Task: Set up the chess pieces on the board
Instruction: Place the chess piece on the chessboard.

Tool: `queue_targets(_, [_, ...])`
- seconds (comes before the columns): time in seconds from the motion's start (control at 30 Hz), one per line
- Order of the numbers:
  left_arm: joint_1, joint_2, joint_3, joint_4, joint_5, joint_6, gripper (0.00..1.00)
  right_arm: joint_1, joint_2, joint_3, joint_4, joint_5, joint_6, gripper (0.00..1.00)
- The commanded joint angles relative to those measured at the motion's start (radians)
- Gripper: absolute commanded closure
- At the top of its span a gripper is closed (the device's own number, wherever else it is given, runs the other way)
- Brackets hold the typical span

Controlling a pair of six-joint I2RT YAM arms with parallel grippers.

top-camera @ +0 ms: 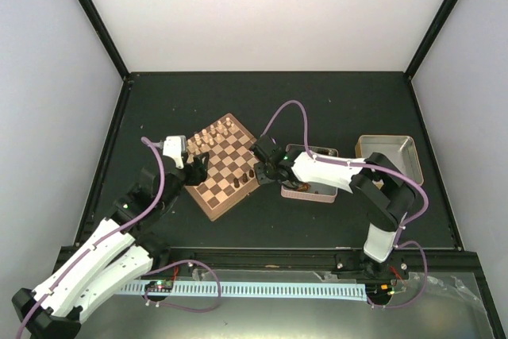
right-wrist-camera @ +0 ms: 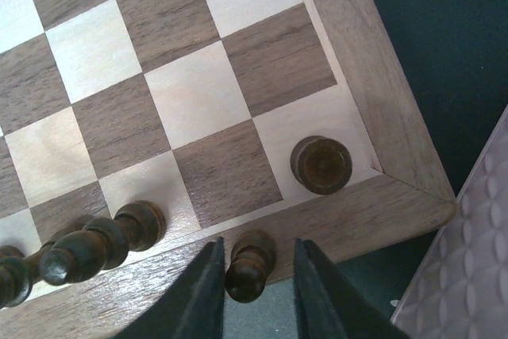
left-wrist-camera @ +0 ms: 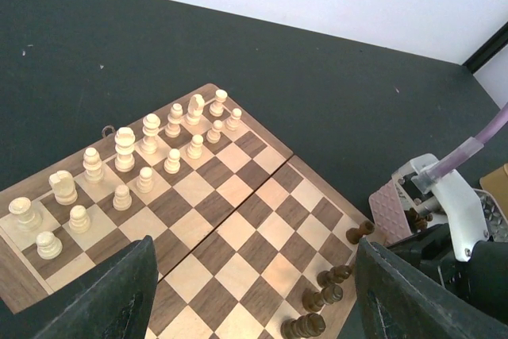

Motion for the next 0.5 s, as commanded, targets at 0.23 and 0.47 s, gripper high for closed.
queue_targets(0.23, [0.009, 0.007, 0.001, 0.0, -0.005, 0.015, 0.3, 0.004, -0.067, 0.021, -0.002, 0.013, 0.009, 0.68])
queue_targets(0.47, [0.008, 0.016, 0.003, 0.002, -0.005, 0.017, 0.3, 0.004, -0.059, 0.025, -0.004, 0.005, 0.004, 0.7])
